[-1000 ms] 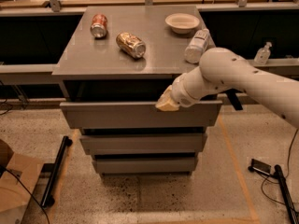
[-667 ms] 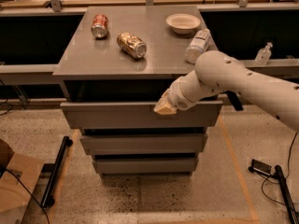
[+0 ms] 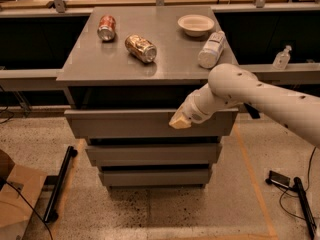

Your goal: Close top drawer

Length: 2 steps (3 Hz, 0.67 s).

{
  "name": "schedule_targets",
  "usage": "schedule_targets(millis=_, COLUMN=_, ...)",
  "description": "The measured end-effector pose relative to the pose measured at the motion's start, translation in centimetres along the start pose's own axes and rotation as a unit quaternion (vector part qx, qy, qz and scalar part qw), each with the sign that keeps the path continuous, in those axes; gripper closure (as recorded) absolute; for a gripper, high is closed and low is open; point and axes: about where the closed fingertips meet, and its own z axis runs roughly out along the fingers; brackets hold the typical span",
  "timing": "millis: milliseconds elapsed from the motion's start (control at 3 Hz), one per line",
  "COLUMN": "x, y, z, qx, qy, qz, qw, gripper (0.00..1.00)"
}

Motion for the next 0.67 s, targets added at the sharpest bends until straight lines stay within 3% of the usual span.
schedule_targets(millis=667, x=1.7, y=-4.5, z=0.4, qx=0.09, qy=0.003, qz=-0.009, qw=0.9959, gripper=1.0)
